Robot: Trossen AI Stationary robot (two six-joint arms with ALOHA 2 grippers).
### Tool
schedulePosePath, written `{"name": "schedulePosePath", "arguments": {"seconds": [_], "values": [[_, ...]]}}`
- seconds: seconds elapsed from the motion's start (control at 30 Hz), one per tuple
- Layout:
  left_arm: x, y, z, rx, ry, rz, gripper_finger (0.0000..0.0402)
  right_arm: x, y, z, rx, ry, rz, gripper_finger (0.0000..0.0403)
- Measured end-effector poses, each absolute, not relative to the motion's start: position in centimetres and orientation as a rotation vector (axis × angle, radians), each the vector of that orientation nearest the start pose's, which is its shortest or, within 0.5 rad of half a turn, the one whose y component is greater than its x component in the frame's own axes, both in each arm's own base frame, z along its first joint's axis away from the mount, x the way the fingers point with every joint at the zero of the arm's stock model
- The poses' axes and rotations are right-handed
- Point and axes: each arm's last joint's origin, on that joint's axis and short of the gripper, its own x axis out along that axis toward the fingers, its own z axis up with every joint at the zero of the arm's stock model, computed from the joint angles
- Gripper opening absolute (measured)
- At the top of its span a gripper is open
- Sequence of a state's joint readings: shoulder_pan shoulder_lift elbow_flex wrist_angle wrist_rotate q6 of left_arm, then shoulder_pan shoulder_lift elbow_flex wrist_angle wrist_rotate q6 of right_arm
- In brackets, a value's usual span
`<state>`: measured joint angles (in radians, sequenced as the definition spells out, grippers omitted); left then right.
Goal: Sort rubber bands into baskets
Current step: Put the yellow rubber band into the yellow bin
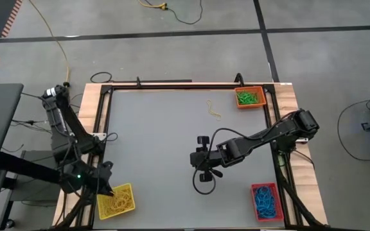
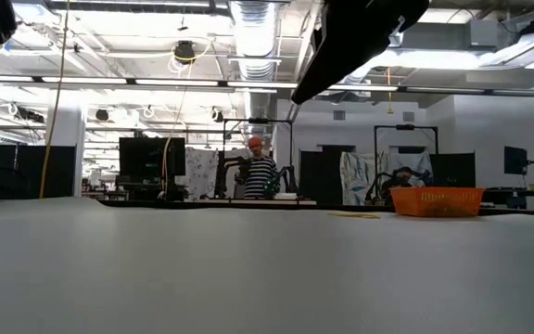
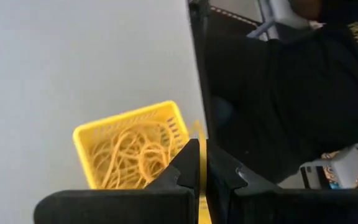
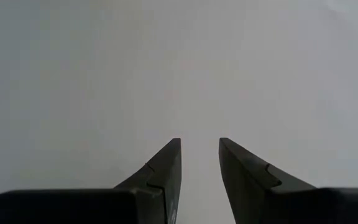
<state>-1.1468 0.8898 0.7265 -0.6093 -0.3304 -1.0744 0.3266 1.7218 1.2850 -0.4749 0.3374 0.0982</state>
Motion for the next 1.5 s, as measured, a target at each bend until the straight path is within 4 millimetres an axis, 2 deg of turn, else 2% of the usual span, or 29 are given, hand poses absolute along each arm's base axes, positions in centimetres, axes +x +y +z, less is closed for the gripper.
{"name": "schedulePosePath", "arguments": {"seconds": [0.27,0.97,1.13,1.5], "values": [[7.4,-16.1,24.8,-0.436,0.984,-0.278,0.0000,34.9,10.8,24.0,-0.203,0.853,-0.052,0.0136],[8.2,-19.7,19.4,-0.371,1.277,-0.089,0.0007,35.0,10.9,24.1,-0.198,0.839,-0.051,0.0136],[8.3,-20.3,18.6,-0.357,1.302,-0.079,0.0048,35.1,10.9,24.1,-0.198,0.839,-0.052,0.0136],[8.4,-20.4,18.3,-0.367,1.300,-0.052,0.0193,35.1,10.9,24.2,-0.195,0.833,-0.052,0.0136]]}}
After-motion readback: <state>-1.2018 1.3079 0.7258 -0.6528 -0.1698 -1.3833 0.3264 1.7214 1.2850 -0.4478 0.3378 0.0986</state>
